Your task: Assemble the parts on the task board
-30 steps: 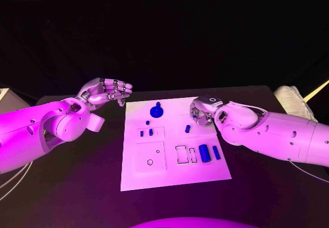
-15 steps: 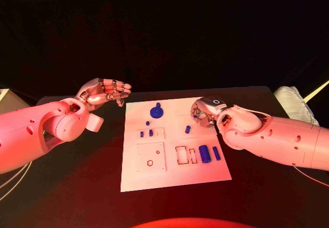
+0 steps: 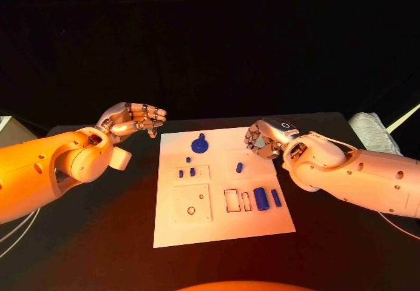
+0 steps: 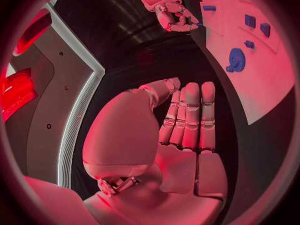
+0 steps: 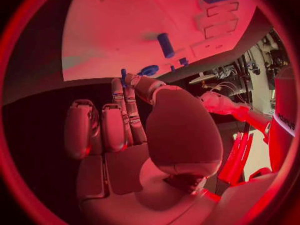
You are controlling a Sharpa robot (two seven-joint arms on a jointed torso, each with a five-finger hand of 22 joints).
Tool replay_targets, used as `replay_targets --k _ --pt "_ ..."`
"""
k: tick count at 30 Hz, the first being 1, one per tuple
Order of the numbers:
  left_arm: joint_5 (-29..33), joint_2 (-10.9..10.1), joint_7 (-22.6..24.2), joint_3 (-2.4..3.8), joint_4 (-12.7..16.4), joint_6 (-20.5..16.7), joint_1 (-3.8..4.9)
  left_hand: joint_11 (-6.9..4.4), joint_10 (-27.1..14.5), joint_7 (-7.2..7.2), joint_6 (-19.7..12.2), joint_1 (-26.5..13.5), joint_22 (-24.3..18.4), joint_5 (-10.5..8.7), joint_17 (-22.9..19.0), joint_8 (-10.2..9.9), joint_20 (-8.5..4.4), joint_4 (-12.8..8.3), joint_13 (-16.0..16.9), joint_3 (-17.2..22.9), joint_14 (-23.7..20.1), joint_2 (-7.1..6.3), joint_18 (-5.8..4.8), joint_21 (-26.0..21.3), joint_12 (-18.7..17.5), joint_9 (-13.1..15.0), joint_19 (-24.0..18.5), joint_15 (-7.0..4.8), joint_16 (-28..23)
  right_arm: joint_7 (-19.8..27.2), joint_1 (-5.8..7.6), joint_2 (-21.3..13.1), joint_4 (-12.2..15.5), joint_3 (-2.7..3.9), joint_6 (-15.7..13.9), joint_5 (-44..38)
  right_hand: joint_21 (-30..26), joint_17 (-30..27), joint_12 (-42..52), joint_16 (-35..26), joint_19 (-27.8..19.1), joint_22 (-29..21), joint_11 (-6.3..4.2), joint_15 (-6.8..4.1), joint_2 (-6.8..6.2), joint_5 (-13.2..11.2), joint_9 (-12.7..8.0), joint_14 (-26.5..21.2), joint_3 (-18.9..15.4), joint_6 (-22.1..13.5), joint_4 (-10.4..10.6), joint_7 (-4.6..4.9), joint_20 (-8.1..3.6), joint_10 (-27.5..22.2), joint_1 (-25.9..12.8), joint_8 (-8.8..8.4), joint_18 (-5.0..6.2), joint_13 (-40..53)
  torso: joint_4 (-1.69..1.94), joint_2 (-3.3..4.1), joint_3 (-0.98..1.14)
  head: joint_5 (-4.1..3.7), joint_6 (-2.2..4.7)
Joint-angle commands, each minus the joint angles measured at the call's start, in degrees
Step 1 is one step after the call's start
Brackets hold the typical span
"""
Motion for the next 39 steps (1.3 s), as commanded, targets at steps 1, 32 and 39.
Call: replay_targets --k 1,32,39 --pt "0.44 0.16 0.38 0.06 0.03 0.22 0.02 -0.02 -0.49 0.20 -0.27 -0.66 -0.09 0.15 -0.01 0.23 0.42 -0.05 0.09 -0.43 -0.26 0.06 0.87 -0.39 0.30 -0.06 0.08 0.16 0.06 3.87 0.09 -0.85 2.48 0.09 -3.00 3.74 0.26 0.08 0.00 0.24 0.38 0.23 -1.95 -0.42 1.09 0.30 0.09 2.64 0.22 0.24 -0.06 -0.10 -0.01 2.34 0.59 0.15 -1.15 -0.03 0.07 0.08 0.02 0.14 0.19" --pt "0.52 2.47 0.36 0.04 1.52 -0.13 0.00 0.02 -0.78 0.23 -0.36 -0.83 -0.15 0.14 0.01 0.37 0.49 -0.05 0.20 -0.56 -0.27 0.06 0.86 -0.46 0.61 -0.05 0.10 0.23 0.15 2.87 -7.16 6.70 9.74 -1.08 -2.39 -2.23 0.89 -0.25 -0.20 0.12 0.61 0.86 -1.87 -0.37 1.16 0.40 0.24 2.59 0.46 0.04 -0.27 0.03 0.00 2.31 0.63 0.10 -1.29 0.05 0.28 0.10 -0.20 8.35 -2.44" --pt "0.54 2.77 0.17 0.03 1.55 0.03 0.00 0.07 -1.01 0.26 -0.44 -1.16 -0.24 0.09 0.02 0.50 0.57 0.07 0.30 -0.78 -0.31 0.00 0.85 -0.61 0.89 -0.03 0.06 0.30 0.23 1.13 -8.04 7.88 8.96 -1.29 -1.22 -3.89 0.93 -0.27 -0.22 0.12 0.63 0.91 -1.86 -0.37 1.17 0.40 0.26 2.59 0.48 0.02 -0.29 0.05 0.00 2.31 0.62 0.09 -1.30 0.06 0.17 0.05 -0.21 9.35 -3.35"
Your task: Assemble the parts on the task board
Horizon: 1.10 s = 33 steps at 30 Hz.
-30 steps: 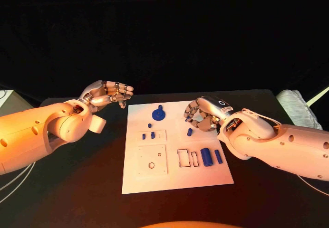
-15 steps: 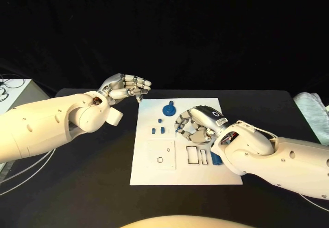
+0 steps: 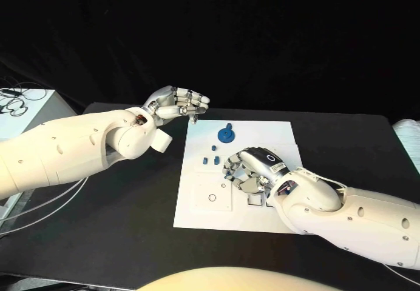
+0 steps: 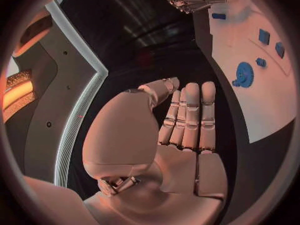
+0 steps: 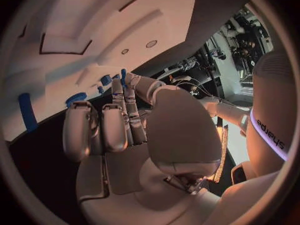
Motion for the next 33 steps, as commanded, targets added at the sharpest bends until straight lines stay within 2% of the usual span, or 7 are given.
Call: replay_targets --k 1,6,20,33 --pt "0.44 0.19 0.21 0.05 0.19 0.16 0.02 -0.14 -0.40 0.06 -0.23 -0.60 -0.10 0.09 0.02 0.28 0.35 -0.11 0.09 -0.29 -0.10 0.11 0.85 -0.38 0.26 -0.04 -0.16 0.09 0.23 -1.93 -0.17 0.30 -0.27 -0.02 1.57 -2.72 0.26 -0.06 0.17 0.13 0.33 0.94 -1.86 -0.39 1.17 0.29 0.07 2.57 0.34 0.04 -0.14 0.05 -0.12 2.31 0.61 0.21 -0.43 0.07 -0.06 -0.02 0.00 0.59 -0.52" --pt "0.44 0.38 0.16 0.05 0.20 0.22 0.03 -0.14 -0.40 0.06 -0.23 -0.60 -0.10 0.09 0.02 0.28 0.35 -0.11 0.09 -0.29 -0.10 0.11 0.85 -0.38 0.26 -0.04 -0.16 0.09 0.23 -2.36 -0.39 0.84 -0.75 -0.10 2.90 -3.27 0.19 -0.08 0.13 0.13 0.29 0.87 -1.84 -0.38 1.16 0.27 0.10 2.57 0.35 0.01 -0.16 0.08 -0.11 2.31 0.58 0.21 -0.41 0.09 0.01 0.00 0.05 1.02 -1.11" --pt "0.44 0.48 0.00 0.05 0.23 0.26 0.03 -0.08 -0.67 0.16 -0.51 -0.90 -0.23 0.08 0.04 0.32 0.43 0.01 0.20 -0.50 -0.13 0.10 0.85 -0.57 0.57 -0.06 -0.18 0.16 0.33 -2.50 -0.58 1.33 -0.72 -0.29 4.55 -3.92 0.46 -0.06 0.11 0.17 0.41 1.14 -1.82 -0.36 1.16 0.27 0.14 2.57 0.35 0.01 -0.17 0.10 -0.10 2.33 0.53 0.22 -0.48 0.11 -0.06 -0.03 0.03 1.56 -1.72" --pt "0.44 0.44 -0.14 0.05 0.23 0.34 0.04 -0.06 -0.76 0.19 -0.65 -0.95 -0.28 0.08 0.05 0.31 0.46 0.03 0.23 -0.55 -0.13 0.10 0.86 -0.64 0.68 -0.08 -0.18 0.18 0.36 -2.55 -0.83 1.65 -0.88 -0.43 4.86 -4.24 0.53 -0.09 0.08 0.19 0.43 1.21 -1.81 -0.35 1.17 0.27 0.18 2.58 0.37 -0.01 -0.19 0.11 -0.09 2.35 0.50 0.22 -0.49 0.14 -0.04 0.00 0.04 1.67 -1.84"
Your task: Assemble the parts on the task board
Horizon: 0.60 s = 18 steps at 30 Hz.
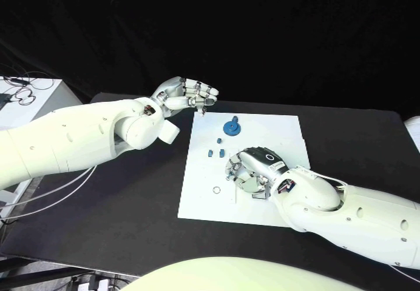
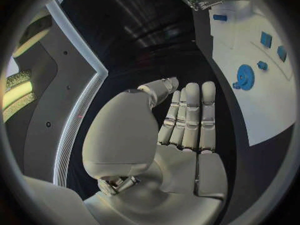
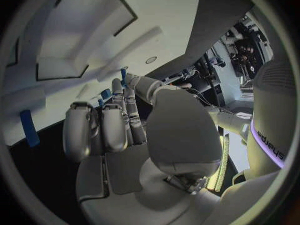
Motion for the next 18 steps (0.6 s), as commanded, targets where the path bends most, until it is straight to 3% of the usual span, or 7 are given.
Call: replay_targets --k 1,18 --pt "0.38 0.08 0.16 0.05 0.18 0.35 0.02 -0.06 -0.35 -0.02 -0.44 -0.43 -0.05 0.08 0.05 0.32 0.26 0.04 0.09 -0.25 -0.14 0.02 0.86 -0.38 0.30 -0.08 0.03 0.18 0.36 -0.11 -0.12 0.17 -0.09 -0.04 1.00 -1.03 0.26 -0.09 0.31 0.19 0.44 1.21 -1.81 -0.37 1.18 0.21 0.04 2.56 0.28 0.00 0.03 0.12 -0.10 2.34 0.49 0.36 -0.49 0.05 0.00 0.02 0.01 0.08 -0.08" --pt "0.38 -0.03 -0.11 0.05 0.21 0.50 0.03 -0.06 -0.35 -0.02 -0.44 -0.43 -0.05 0.08 0.05 0.32 0.26 0.04 0.09 -0.25 -0.14 0.02 0.86 -0.38 0.30 -0.08 0.03 0.18 0.36 -0.42 -0.24 0.74 -0.57 -0.21 2.29 -1.64 0.15 -0.18 0.28 0.16 0.39 1.11 -1.81 -0.36 1.20 0.19 0.08 2.55 0.31 -0.02 0.01 0.12 -0.09 2.36 0.47 0.36 -0.46 0.08 -0.02 -0.02 0.02 0.20 -0.27"
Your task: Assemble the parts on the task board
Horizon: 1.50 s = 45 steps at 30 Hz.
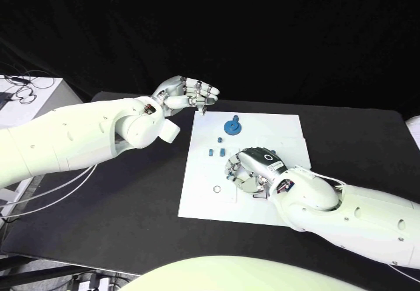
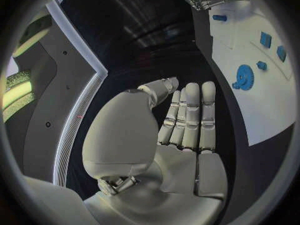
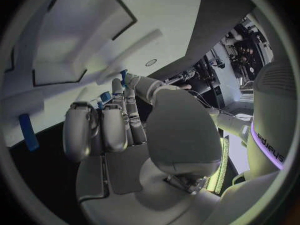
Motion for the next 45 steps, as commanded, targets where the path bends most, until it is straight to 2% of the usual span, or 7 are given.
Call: replay_targets --k 1,10,17,29,37,42,45 --pt "0.37 0.03 0.10 0.05 0.17 0.49 0.03 -0.06 -0.36 -0.02 -0.44 -0.43 -0.05 0.08 0.05 0.32 0.26 0.04 0.10 -0.25 -0.14 0.02 0.86 -0.38 0.30 -0.08 0.03 0.18 0.36 -0.35 -0.07 0.11 0.00 -0.11 2.10 -1.24 0.15 -0.05 0.11 0.16 0.39 1.09 -1.81 -0.37 1.20 0.36 0.09 2.54 0.32 0.08 0.00 0.21 -0.09 2.36 0.47 0.11 -0.47 0.10 -0.04 -0.04 0.00 0.02 -0.06" --pt "0.37 -0.01 0.00 0.05 0.22 0.53 0.03 -0.03 -0.52 0.03 -0.62 -0.48 -0.13 0.08 0.05 0.33 0.30 0.05 0.15 -0.31 -0.15 0.03 0.87 -0.47 0.45 -0.11 0.04 0.21 0.41 -0.66 -0.07 0.46 -0.07 -0.34 4.83 -2.94 -0.89 -0.74 -0.93 -0.05 -0.22 0.25 -1.39 0.01 0.39 0.39 0.43 2.34 -0.72 -0.83 0.32 0.47 0.19 1.19 -1.08 -0.22 -0.23 0.15 -0.03 0.00 -0.04 -0.10 -0.12" --pt "0.37 -0.07 -0.10 0.05 0.22 0.55 0.04 -0.03 -0.52 0.03 -0.62 -0.48 -0.13 0.08 0.05 0.33 0.30 0.05 0.15 -0.31 -0.15 0.03 0.87 -0.47 0.45 -0.11 0.04 0.21 0.41 0.56 -0.06 0.47 -0.07 -0.45 2.73 -2.89 -4.41 -1.06 -3.24 0.39 -2.21 -2.63 0.18 1.34 -2.03 0.21 -0.17 2.12 -2.26 -4.07 1.15 1.34 1.30 -3.82 -3.25 -2.36 0.51 -0.57 0.00 -0.01 -0.03 -0.14 -0.10" --pt "0.37 -0.28 -0.54 0.05 0.20 0.92 0.04 0.00 -0.69 0.06 -0.75 -0.56 -0.20 0.05 0.07 0.36 0.33 0.09 0.19 -0.38 -0.14 0.06 0.86 -0.57 0.59 -0.12 0.06 0.25 0.48 1.10 -0.05 -0.08 0.18 -0.48 -0.94 -2.49 -12.26 -5.44 -2.31 -1.77 -6.74 -8.84 1.78 2.89 -3.40 0.63 -1.14 -0.95 -4.07 -7.88 0.81 2.55 2.82 -12.15 -2.34 -5.19 2.19 -1.11 -0.01 -0.03 0.00 -0.26 -0.01" --pt "0.37 -0.33 -0.40 0.05 0.14 0.83 0.04 0.00 -0.83 0.05 -0.80 -0.46 -0.26 0.09 0.08 0.44 0.35 0.05 0.24 -0.33 -0.15 0.22 0.88 -0.64 0.76 -0.11 0.10 0.25 0.54 1.98 -0.04 -0.85 1.18 -0.48 -2.94 -1.50 -21.21 -14.42 5.47 -4.33 -11.96 -15.18 3.21 4.33 -1.62 1.53 -1.92 -7.08 -16.41 -12.66 3.02 2.27 4.51 -23.12 3.19 -8.39 3.85 0.07 -0.04 -0.06 0.05 -0.55 0.24" --pt "0.37 -0.31 -0.36 0.05 -0.01 0.82 0.04 0.00 -0.83 0.05 -0.80 -0.46 -0.26 0.09 0.08 0.44 0.35 0.05 0.24 -0.33 -0.15 0.22 0.88 -0.64 0.76 -0.11 0.10 0.25 0.54 2.81 0.35 -2.75 3.15 -0.42 -3.95 0.88 -19.97 -14.39 8.98 -3.18 -10.93 -13.98 2.97 4.06 -1.21 1.79 -1.85 -6.65 -17.18 -12.02 4.19 2.46 4.28 -23.45 4.40 -8.32 3.69 0.75 0.03 -0.07 0.00 -1.66 0.93" --pt "0.37 -0.31 -0.35 0.05 -0.06 0.85 0.04 0.00 -0.83 0.05 -0.80 -0.46 -0.26 0.09 0.08 0.44 0.35 0.05 0.24 -0.33 -0.15 0.22 0.88 -0.64 0.76 -0.11 0.10 0.25 0.54 3.12 1.21 -4.72 4.45 -0.16 -3.02 3.32 -12.00 -8.62 12.30 1.04 -5.93 -7.48 2.18 3.30 -1.11 2.22 -1.88 -2.60 -14.55 -10.50 4.51 3.14 3.46 -20.72 4.68 -8.03 2.11 1.12 0.03 -0.10 -0.04 -2.17 1.29"
